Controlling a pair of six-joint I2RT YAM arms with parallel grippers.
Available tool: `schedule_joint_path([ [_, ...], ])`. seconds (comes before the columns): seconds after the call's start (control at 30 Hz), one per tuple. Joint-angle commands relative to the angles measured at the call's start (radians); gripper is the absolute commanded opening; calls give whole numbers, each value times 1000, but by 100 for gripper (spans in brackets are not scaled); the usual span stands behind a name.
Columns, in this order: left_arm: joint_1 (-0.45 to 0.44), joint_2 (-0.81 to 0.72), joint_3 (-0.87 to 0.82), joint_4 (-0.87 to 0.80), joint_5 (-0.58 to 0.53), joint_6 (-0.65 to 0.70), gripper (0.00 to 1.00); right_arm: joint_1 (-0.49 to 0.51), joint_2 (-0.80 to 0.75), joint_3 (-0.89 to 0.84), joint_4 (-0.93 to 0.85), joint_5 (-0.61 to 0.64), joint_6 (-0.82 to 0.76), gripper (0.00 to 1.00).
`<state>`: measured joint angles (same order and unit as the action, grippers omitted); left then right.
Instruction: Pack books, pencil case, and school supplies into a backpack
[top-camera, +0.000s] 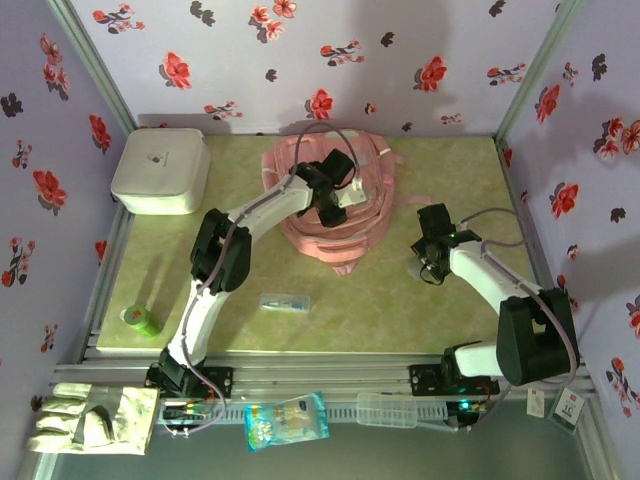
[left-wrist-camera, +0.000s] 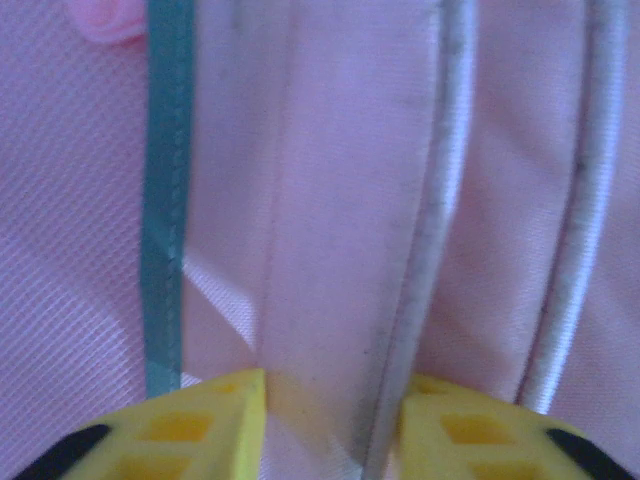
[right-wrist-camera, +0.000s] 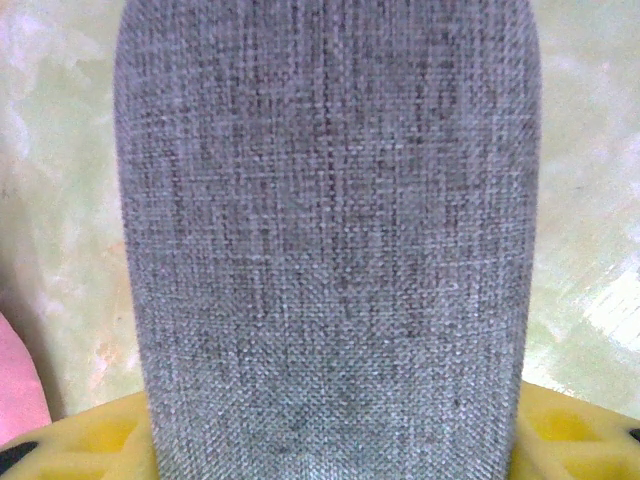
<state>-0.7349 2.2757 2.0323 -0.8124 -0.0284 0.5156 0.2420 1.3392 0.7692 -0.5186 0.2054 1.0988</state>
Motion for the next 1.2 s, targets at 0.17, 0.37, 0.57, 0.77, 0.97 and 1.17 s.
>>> schedule_joint_path([
  [0.17,7,-61,55,36,-19,-26,5,-1,-43,-1,101,-50,-59,55],
  [0.37,8,-143,75,51,19,-104,0,8,-53,21,200,-150,-115,55],
  [0.57,8,-221,143,74,85,-260,0,65,-118,7,362,-228,-162,56],
  [0.77,3,-304,136,173,127,-386,0,116,-104,45,508,-325,-164,57],
  [0.97,2,-364,113,244,128,-474,0,143,49,133,603,-394,-118,56],
  [1.17,13,-363,124,265,128,-565,0,172,227,246,720,-446,-40,56],
])
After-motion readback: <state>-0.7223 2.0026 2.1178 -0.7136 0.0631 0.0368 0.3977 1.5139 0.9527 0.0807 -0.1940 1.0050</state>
